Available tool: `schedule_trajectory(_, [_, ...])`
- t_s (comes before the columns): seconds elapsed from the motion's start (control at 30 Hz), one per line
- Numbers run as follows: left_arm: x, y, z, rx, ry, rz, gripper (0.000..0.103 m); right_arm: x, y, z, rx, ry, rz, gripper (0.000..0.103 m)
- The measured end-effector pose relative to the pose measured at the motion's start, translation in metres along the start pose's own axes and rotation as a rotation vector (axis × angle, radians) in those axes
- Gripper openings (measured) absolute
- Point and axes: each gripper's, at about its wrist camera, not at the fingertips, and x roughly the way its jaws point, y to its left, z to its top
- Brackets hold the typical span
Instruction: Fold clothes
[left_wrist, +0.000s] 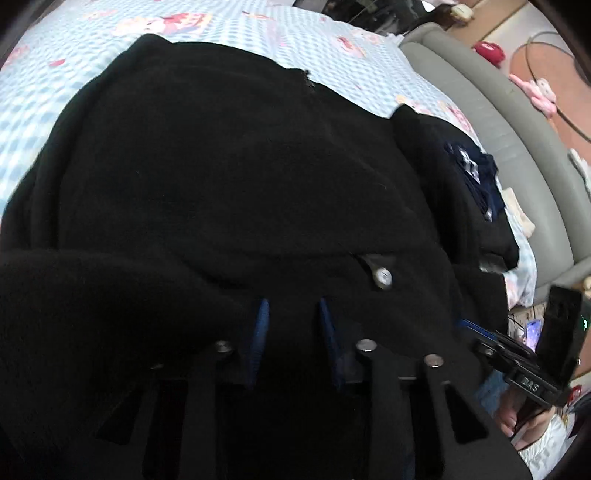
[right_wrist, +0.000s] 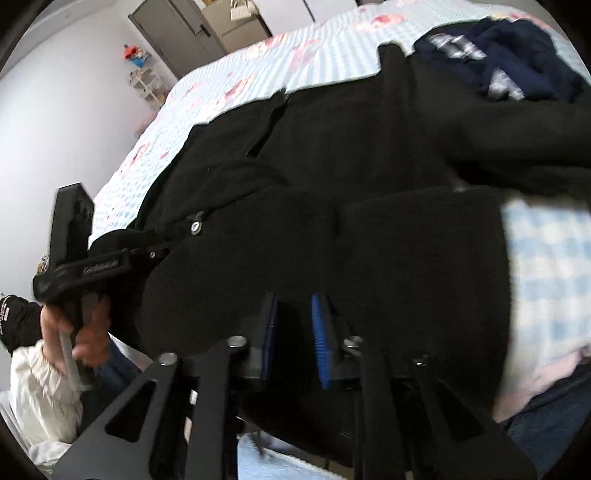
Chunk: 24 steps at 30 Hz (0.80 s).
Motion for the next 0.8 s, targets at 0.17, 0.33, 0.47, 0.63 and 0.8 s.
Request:
schedule_trajectory(0.17, [-0.045, 0.009, 0.006, -0.048, -0.077, 0.097, 0.021, -0.016, -0.013, -0.005, -0.011, -0.044, -0.086, 0.015])
schedule_trajectory(0.33, [-0.112, 0.005, -0.045, -0.099, -0.226, -0.140, 0.049, -0.038, -0.006, -0.012, -0.036, -0.090, -0.068, 0.031])
schedule_trajectory(0.47, [-0.116, -0.001, -0.080, -0.094, -0.168, -0.254, 0.049, -0.050, 0.005, -0.026, -0.069, -0.072, 0.085, 0.039])
schedule_trajectory(0.63, [-0.086, 0.026, -0.094, -0.231, -0.091, -0.212, 0.038, -0.025, -0.009, -0.035, 0.007, 0.012, 0.117, 0.035])
schedule_trajectory(0.8, [-0.111, 0.043, -0.096, -0.289, -0.156, -0.183, 0.035, -0.042, -0.022, -0.034, 0.053, -0.021, 0.053, 0.032])
